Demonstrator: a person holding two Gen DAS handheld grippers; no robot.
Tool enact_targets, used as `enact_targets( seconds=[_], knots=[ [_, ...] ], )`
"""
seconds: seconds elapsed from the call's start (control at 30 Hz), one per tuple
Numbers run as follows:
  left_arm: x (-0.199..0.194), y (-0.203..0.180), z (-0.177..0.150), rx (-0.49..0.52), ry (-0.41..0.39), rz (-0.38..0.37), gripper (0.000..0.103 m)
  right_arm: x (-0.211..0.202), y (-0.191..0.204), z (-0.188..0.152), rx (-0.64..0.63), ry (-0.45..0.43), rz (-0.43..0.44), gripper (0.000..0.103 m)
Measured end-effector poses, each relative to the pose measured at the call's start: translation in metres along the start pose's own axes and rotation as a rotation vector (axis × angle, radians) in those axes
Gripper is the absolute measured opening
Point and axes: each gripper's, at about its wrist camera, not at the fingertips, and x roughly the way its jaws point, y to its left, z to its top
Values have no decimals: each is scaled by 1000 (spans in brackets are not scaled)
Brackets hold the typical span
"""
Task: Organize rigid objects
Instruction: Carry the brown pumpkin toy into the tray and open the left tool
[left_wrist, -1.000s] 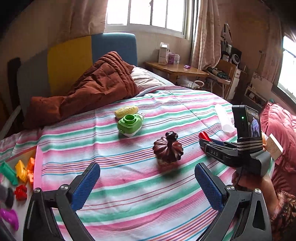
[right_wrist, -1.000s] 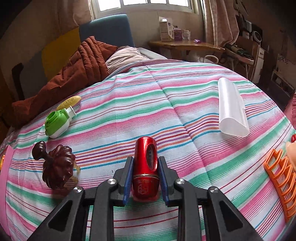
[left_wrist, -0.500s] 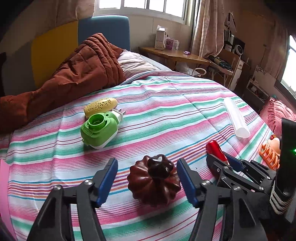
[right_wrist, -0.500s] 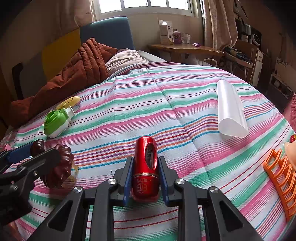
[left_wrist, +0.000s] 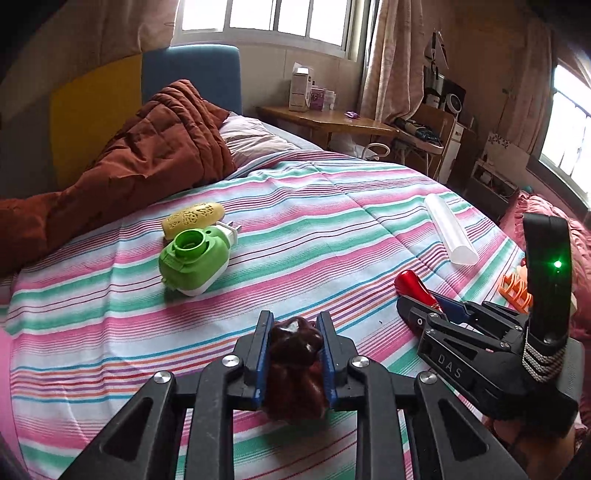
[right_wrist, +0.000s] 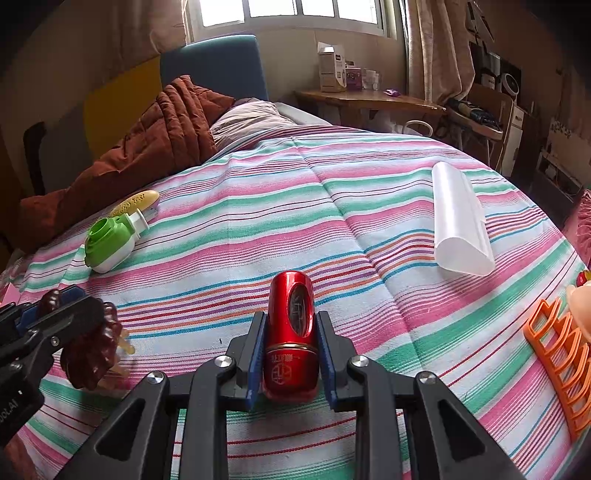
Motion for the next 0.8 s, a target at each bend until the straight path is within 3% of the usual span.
enact_targets(
  seconds=[0.53,0.8],
  knots=[
    [-93,53,-44,-162,-35,-3,24,1,11,-1,-48,0,-60,26],
    [-146,97,-64,-225,-72,48,24,-3,25,-4,-117,-3,-53,25]
  ],
)
